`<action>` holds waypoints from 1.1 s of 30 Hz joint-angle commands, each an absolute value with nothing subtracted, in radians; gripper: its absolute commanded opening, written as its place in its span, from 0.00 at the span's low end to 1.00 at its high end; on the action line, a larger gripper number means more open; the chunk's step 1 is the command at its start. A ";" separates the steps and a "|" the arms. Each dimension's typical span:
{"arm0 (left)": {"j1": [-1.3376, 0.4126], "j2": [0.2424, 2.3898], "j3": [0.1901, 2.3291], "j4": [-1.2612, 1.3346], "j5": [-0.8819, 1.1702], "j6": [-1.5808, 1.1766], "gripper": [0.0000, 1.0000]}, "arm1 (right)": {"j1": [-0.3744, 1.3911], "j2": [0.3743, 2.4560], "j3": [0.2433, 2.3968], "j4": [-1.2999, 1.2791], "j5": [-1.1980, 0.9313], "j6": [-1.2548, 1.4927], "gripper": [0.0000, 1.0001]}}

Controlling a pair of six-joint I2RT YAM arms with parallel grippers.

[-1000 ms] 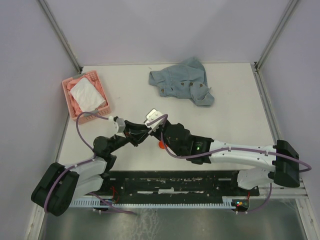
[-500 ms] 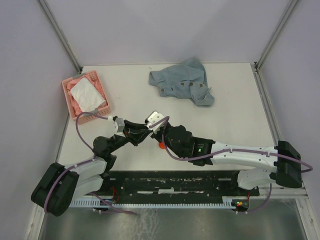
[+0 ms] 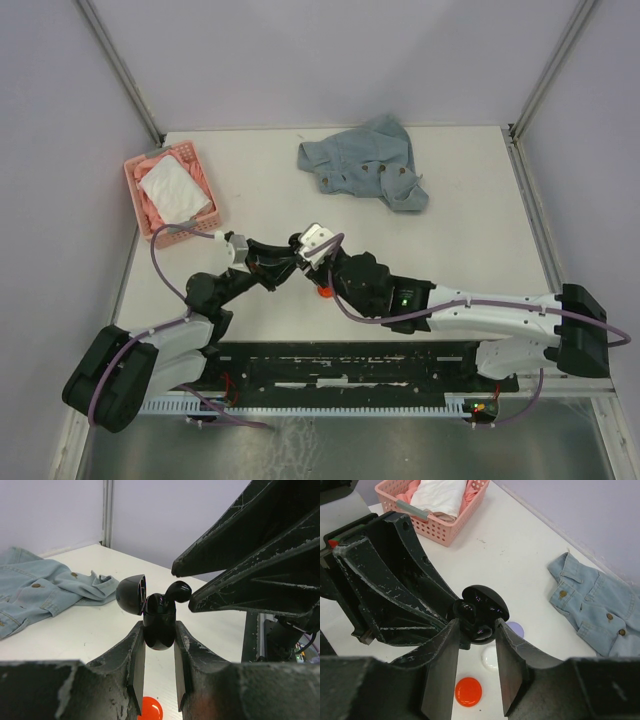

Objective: Insert the wireless bluetooth earbuds into the charging case
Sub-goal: Place the earbud in the charging case.

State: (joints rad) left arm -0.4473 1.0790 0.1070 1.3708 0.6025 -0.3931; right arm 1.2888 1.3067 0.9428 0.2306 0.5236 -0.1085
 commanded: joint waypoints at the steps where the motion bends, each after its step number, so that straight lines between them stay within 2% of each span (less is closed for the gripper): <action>1: -0.448 1.065 0.110 1.419 0.580 -0.373 0.03 | 1.288 1.241 0.964 0.210 0.527 -0.083 0.46; 7: -0.447 1.062 0.107 1.397 0.586 -0.339 0.03 | 1.267 1.182 1.010 0.122 0.516 -0.017 0.59; 14: -0.447 1.057 0.108 1.387 0.598 -0.330 0.03 | 1.237 1.222 1.100 0.005 0.513 0.054 0.67; 33: -0.448 1.050 0.111 1.386 0.613 -0.330 0.03 | 1.168 1.257 1.099 -0.098 0.506 0.055 0.70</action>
State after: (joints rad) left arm -0.4473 1.0657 0.1070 1.3510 0.6041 -0.3618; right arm 1.1893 1.2743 1.0775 -0.0849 0.4953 0.0589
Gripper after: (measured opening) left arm 0.326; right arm 0.704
